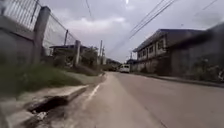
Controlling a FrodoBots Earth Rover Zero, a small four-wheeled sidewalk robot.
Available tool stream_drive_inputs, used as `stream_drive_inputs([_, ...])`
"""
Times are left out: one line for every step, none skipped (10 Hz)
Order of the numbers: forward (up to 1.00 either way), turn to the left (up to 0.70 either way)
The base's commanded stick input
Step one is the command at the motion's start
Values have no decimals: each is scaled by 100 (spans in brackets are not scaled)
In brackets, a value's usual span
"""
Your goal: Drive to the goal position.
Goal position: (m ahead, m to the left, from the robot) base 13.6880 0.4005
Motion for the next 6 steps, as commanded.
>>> stream_drive_inputs([70, -1])
stream_drive_inputs([70, -4])
stream_drive_inputs([70, -3])
stream_drive_inputs([70, -3])
stream_drive_inputs([70, -4])
stream_drive_inputs([70, -9])
